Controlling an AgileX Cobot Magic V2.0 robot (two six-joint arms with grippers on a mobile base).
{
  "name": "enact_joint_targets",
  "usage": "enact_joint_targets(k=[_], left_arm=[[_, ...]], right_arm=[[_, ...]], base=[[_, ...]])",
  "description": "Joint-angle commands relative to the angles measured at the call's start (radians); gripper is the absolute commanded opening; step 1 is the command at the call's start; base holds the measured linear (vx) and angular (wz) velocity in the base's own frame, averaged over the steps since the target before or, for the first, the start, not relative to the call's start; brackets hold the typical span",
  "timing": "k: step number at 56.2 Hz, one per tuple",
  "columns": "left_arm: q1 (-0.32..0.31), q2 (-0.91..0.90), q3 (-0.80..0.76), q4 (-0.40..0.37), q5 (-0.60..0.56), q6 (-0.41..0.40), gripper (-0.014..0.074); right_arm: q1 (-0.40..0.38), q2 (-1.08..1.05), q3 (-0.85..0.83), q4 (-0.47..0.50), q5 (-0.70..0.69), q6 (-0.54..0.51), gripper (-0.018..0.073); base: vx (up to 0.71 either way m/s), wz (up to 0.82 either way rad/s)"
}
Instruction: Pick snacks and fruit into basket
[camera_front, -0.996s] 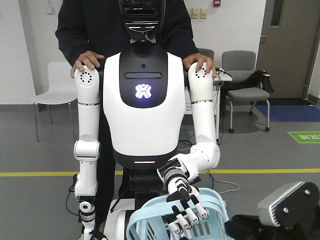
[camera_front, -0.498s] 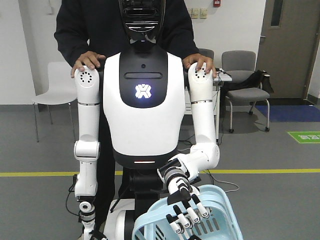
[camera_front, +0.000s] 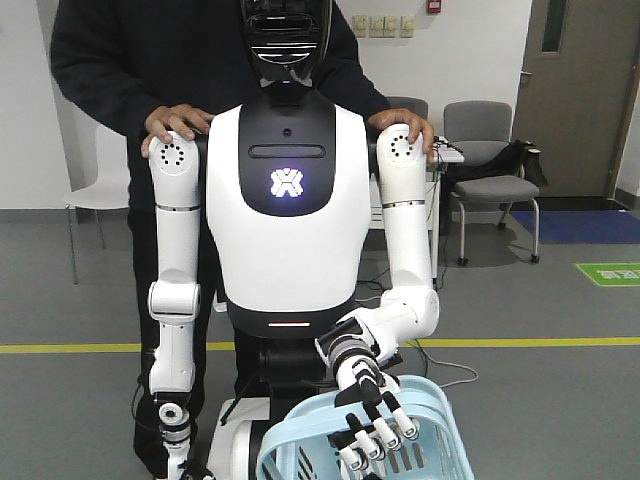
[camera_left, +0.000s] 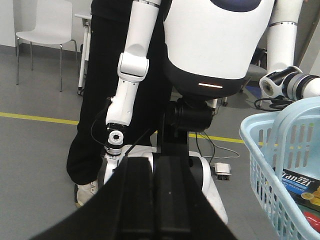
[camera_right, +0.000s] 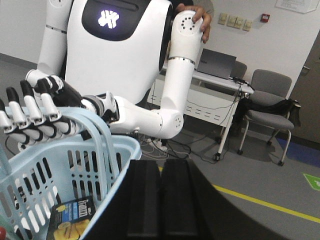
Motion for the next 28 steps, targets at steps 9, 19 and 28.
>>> enact_joint_targets(k=[9,19,28], left_arm=[[-0.001,0.015,0.005,-0.008,-0.076,-0.007,0.0003],[-0.001,0.015,0.005,-0.008,-0.076,-0.007,0.0003],[-0.001,0.015,0.005,-0.008,-0.076,-0.007,0.0003]], right_arm=[[-0.066,-0.087,0.118,-0.190,-0.056,0.245,-0.0010],[-0.096,-0.170,0.219,-0.195,-0.097,0.260,-0.0010],[-0.095,-0.183,0.220,-0.250,-0.095,0.257,-0.0010]], base=[[0.00,0.00],[0.00,0.00],[0.00,0.00]])
